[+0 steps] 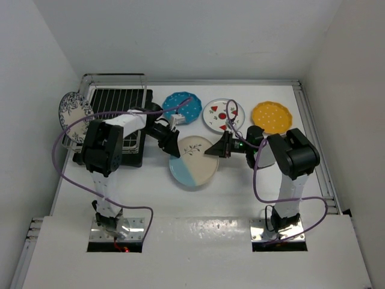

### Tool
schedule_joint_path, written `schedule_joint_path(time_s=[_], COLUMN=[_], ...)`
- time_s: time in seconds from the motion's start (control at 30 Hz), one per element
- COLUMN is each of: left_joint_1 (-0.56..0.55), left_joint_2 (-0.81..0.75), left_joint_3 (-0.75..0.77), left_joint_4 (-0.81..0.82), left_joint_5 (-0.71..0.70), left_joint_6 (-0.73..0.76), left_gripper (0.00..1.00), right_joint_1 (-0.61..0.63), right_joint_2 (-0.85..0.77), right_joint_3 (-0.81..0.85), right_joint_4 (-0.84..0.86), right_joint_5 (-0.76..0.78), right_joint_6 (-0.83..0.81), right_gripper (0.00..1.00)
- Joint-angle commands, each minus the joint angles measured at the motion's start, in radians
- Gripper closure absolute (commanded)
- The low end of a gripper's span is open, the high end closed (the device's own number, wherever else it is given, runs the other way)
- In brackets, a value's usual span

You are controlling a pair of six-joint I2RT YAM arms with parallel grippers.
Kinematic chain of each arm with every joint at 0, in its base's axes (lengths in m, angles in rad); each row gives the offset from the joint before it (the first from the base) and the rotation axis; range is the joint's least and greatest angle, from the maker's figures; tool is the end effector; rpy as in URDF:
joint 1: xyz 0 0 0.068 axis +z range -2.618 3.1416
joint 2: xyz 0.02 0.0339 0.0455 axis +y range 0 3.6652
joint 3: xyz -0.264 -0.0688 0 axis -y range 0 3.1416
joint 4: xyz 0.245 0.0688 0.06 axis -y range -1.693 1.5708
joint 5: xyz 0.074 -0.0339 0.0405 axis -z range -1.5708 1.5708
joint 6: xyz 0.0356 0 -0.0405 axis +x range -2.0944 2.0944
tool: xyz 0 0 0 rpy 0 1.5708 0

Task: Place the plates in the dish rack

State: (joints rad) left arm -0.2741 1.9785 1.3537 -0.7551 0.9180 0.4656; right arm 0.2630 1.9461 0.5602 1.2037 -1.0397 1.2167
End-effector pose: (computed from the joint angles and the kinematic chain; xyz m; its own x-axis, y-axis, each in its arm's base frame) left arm 0.3549 -0.1292 0.1673 -0.7056 0.4817 -0.5197 0.7009 0.3667 -0.6117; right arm 0.2926 0.1106 0.1127 -0.9522 0.2356 -0.1945 -0.1655 0.1373 0.9766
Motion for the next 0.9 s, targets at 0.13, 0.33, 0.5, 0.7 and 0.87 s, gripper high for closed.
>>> schedule_joint_path(time_s=[0.13, 0.33, 0.5, 0.7, 0.87], left_joint_1=[-0.111, -0.102, -0.065, -0.054, -0.045], left_joint_2=[-0.024, 0.025, 0.051, -0.156, -0.216], left_joint_3=[-0.008, 0.100, 0.186, 0.101, 0.134], left_joint_4=[-0.130, -0.456, -0.527, -0.057, -0.023], left_joint_5=[0.146, 0.251, 0.295, -0.138, -0.421], left_joint_6=[0.152, 0.410, 0.368, -0.183, -0.323], left_gripper=[0.71, 0.98, 1.00, 1.00, 1.00], right_joint_1=[-0.007, -0.004, -0.014, -0.021, -0.013], right_joint_2=[-0.041, -0.024, -0.051, -0.231, -0.285], right_joint_3=[0.104, 0.164, 0.153, 0.138, 0.243], right_joint_4=[0.431, 0.415, 0.233, -0.531, -0.985], right_joint_5=[-0.105, -0.114, -0.080, 0.205, 0.426], right_joint_6=[0.076, 0.095, -0.026, -0.547, -0.735], right_gripper=[1.00, 1.00, 1.00, 0.84, 0.47])
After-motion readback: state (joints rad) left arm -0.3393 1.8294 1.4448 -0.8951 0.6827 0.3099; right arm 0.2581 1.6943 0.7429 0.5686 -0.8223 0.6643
